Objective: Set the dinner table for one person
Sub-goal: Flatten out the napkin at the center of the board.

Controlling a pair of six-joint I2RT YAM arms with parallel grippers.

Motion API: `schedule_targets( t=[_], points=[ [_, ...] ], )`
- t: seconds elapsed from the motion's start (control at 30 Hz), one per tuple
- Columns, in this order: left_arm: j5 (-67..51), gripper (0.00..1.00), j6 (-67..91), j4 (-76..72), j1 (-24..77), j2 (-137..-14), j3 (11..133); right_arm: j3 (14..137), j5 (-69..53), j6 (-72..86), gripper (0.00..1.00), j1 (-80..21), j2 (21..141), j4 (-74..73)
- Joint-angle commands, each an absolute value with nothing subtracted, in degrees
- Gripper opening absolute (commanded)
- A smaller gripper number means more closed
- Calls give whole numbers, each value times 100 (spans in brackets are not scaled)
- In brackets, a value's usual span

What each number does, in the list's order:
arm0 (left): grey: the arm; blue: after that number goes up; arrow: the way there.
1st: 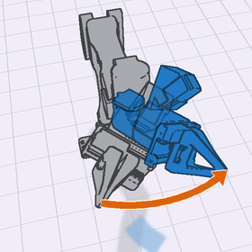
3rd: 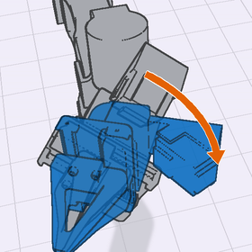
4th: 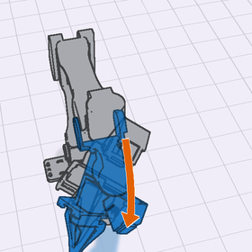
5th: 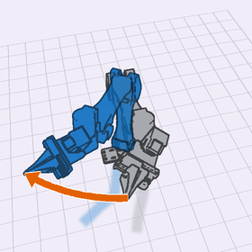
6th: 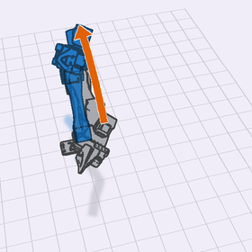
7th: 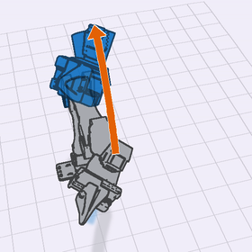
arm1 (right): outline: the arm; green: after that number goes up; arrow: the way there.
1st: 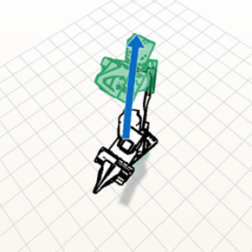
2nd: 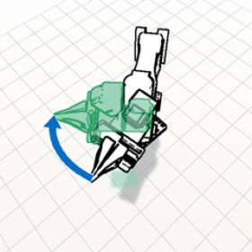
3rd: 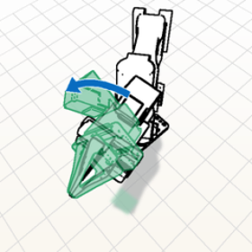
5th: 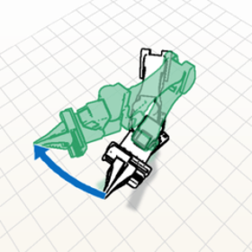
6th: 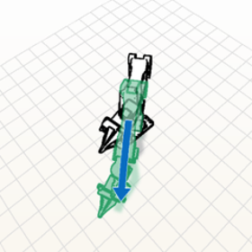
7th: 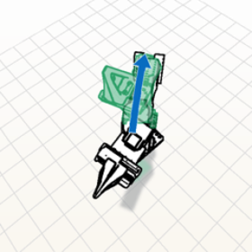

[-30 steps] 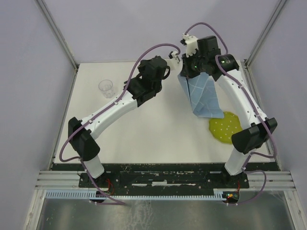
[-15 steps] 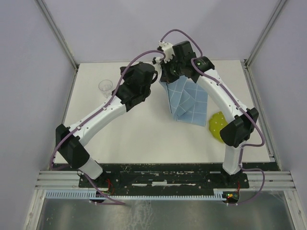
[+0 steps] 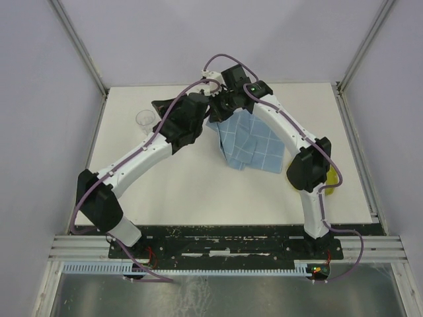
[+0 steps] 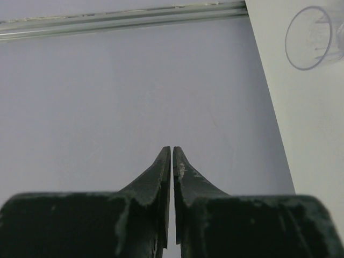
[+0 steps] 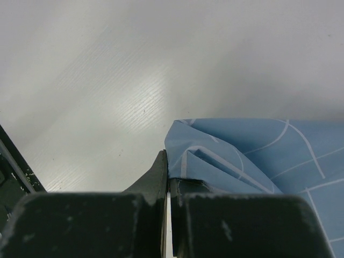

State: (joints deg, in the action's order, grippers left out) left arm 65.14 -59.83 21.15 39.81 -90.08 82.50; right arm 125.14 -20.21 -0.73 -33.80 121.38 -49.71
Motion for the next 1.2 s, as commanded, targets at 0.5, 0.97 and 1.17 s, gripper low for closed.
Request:
schedule_targets(
  t=[0.5, 0.97, 1.17],
  points=[
    [5287, 11, -5827, 281, 4551, -8831, 8645, 13252, 241, -295, 81, -3688, 12345, -4806],
    [5361, 12, -5258, 535, 4271, -9041, 8823, 11455, 379, -238, 78, -1326, 11352, -5070],
    [4961, 12, -3267, 2480, 3502, -9361, 9096, 10667, 252, -405, 76, -656, 10796, -5131]
  ],
)
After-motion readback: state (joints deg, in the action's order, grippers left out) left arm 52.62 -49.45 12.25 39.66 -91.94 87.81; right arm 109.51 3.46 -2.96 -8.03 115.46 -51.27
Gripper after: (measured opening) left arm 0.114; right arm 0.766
